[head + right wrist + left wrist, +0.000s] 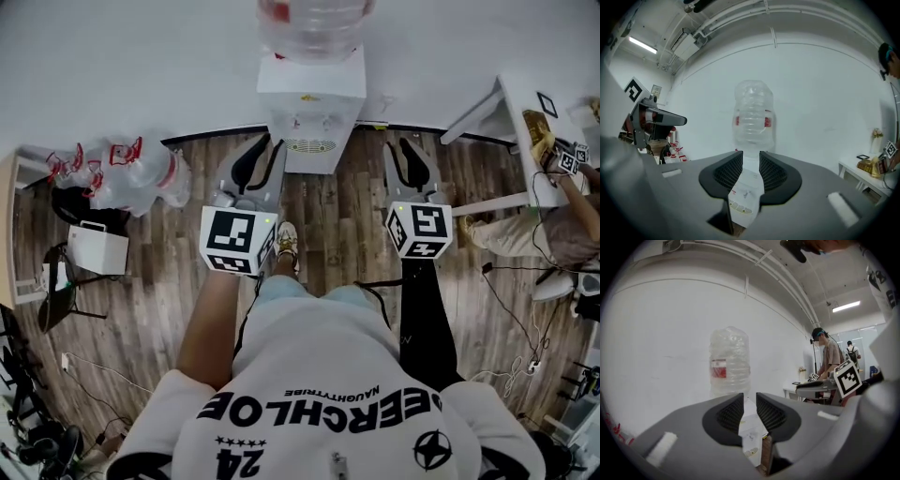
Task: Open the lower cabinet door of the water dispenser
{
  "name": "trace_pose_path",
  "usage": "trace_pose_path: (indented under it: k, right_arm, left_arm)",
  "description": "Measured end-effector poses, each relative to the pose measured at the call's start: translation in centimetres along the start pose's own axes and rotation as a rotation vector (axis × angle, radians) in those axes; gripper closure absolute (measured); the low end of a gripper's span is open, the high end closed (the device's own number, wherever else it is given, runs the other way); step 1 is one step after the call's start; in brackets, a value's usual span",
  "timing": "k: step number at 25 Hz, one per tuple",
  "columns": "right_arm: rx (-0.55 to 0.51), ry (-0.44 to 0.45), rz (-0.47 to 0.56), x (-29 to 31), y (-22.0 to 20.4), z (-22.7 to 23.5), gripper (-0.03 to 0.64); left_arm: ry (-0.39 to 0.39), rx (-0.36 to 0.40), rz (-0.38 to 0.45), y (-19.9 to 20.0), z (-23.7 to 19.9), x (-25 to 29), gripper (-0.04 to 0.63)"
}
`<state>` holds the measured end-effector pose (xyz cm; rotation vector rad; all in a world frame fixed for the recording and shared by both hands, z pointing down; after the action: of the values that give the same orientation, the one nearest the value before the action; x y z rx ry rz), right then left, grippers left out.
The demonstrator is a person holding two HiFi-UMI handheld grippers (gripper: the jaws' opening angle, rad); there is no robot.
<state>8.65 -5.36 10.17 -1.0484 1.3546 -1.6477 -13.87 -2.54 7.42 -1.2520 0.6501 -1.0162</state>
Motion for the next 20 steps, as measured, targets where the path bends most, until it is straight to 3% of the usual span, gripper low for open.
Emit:
trace_pose_path:
  k: [10,20]
  right_arm:
    - [-0.007,-0.032,-0.01,8.1,1.7,0.4,0.526]
    - [0.018,-0.109,0.009,12.5,2.7,1.7,0.526]
  left_arm:
    - [-0.1,-0.007,-0.002,0.0,-5.1,7.3,0.509]
    - [-0.207,0.028,0.014,0.4,-7.8,12.8,0.509]
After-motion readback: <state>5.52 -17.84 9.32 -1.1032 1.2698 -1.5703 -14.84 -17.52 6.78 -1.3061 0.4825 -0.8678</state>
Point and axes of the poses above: the fingertips, and each gripper's own axes: x forward along the fingers, z to its right, y out of its top, the point moved 3 cm from there along -x, backward along the fingers, and after that the axes turned 11 degrees about x, right-handed, at the moved point
